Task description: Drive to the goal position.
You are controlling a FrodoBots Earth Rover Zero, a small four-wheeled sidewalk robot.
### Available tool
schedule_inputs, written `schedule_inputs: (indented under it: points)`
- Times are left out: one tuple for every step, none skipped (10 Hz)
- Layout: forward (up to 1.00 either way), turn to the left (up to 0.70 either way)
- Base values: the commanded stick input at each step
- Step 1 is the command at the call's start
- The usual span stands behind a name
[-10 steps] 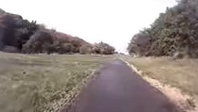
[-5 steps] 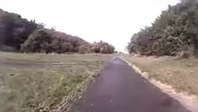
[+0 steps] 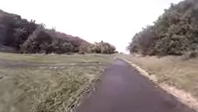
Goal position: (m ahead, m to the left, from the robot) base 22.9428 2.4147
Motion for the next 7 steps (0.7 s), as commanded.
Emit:
schedule_inputs:
  points:
    - [1.00, 0.00]
    - [1.00, 0.00]
    - [1.00, -0.06]
    - [1.00, -0.26]
    - [1.00, -0.36]
    - [1.00, -0.40]
    - [1.00, -0.40]
